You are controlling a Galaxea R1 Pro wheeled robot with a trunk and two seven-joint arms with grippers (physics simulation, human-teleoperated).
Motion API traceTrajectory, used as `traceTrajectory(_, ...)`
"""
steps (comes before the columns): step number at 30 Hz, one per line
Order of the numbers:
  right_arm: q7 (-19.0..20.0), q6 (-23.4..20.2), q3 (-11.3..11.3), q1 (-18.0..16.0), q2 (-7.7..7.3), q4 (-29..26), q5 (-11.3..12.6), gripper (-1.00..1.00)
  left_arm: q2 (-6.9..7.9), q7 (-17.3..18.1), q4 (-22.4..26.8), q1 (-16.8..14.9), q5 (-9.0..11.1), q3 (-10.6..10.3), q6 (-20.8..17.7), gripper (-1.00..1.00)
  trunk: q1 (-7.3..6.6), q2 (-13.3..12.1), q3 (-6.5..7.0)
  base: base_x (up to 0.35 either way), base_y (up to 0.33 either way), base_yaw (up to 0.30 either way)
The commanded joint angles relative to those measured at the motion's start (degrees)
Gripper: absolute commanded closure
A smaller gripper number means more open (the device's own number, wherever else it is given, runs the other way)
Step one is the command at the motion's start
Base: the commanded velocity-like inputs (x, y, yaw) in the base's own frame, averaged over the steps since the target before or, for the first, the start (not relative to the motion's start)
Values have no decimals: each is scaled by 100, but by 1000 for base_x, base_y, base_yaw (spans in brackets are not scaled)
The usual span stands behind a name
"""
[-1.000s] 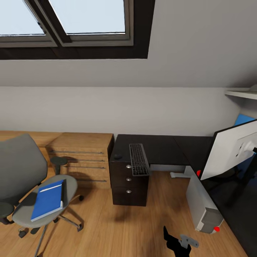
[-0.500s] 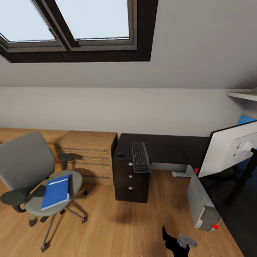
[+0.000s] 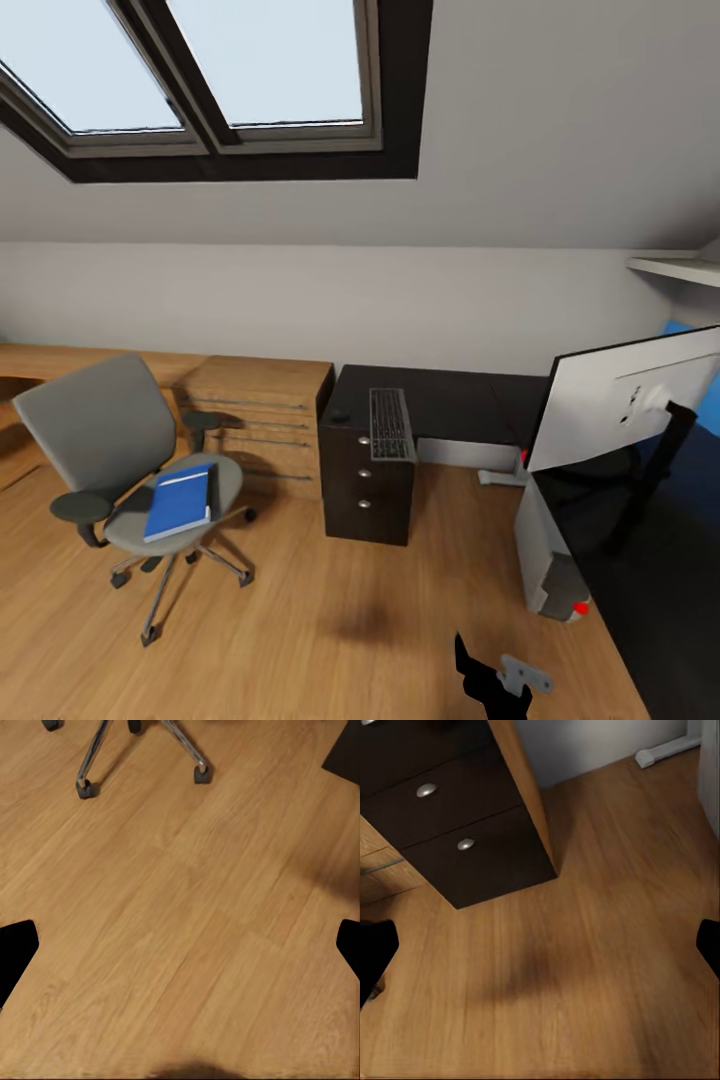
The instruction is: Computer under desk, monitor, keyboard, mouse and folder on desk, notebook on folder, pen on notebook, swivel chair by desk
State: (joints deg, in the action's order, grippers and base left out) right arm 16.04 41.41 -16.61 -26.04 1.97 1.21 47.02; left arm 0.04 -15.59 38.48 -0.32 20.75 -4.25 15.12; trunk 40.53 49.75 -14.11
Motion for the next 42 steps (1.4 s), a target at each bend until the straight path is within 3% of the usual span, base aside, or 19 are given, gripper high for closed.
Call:
traceTrajectory(1,40,16,-27,-7,2,13,61,-100,5,-41,2,-3,43,-33,26,-100,-25,-36,11,-324,-140,4)
traceTrajectory(17,40,20,-34,-7,12,20,56,-100,5,-36,2,-3,40,-32,26,-100,-377,-677,298,-314,-132,1)
traceTrajectory(23,40,28,-58,-7,85,9,41,-100,14,-30,146,-3,19,-52,30,-100,-509,-918,405,-28,-15,0)
traceTrajectory(24,52,122,-95,-7,149,-85,30,-100,16,-38,965,-3,16,-65,-106,-100,-531,-958,423,-1,-1,0)
traceTrajectory(25,50,143,-119,-8,159,-303,30,-100,19,-39,1333,-3,12,-66,-430,-100,-552,-998,441,0,0,0)
traceTrajectory(29,-26,131,-130,-13,145,-1076,33,-100,18,-54,2242,3,15,-62,-1512,-100,-640,-1159,513,0,0,0)
traceTrajectory(31,-128,98,-132,-14,142,-1328,32,-100,17,-78,2589,4,19,-61,-1879,-100,-684,-1239,549,0,0,0)
traceTrajectory(32,-403,-55,-138,-16,130,-1674,5,-100,14,-150,3102,6,27,-60,-2375,-100,-706,-1279,567,0,0,0)
traceTrajectory(33,-510,-146,-144,-18,123,-1796,-31,-100,10,-181,3267,6,32,-59,-2527,-100,-728,-1319,585,0,0,0)
traceTrajectory(34,-717,-375,-163,-20,104,-2072,-175,-100,2,-246,3589,7,42,-59,-2812,-100,-750,-1359,603,0,0,0)
traceTrajectory(37,-1019,-807,-188,-22,77,-2572,-535,-100,-8,-334,4084,7,54,-59,-3200,-100,-816,-1479,657,0,0,0)
traceTrajectory(39,-1551,-1489,-193,-22,46,-3330,-1092,-100,-20,-407,4673,9,63,-59,-3649,-100,-860,-1560,693,0,0,0)
traceTrajectory(42,-2238,-2284,-193,-23,-20,-4086,-1440,-100,-26,-436,4976,8,67,-61,-3961,-100,-926,-1680,746,0,0,0)
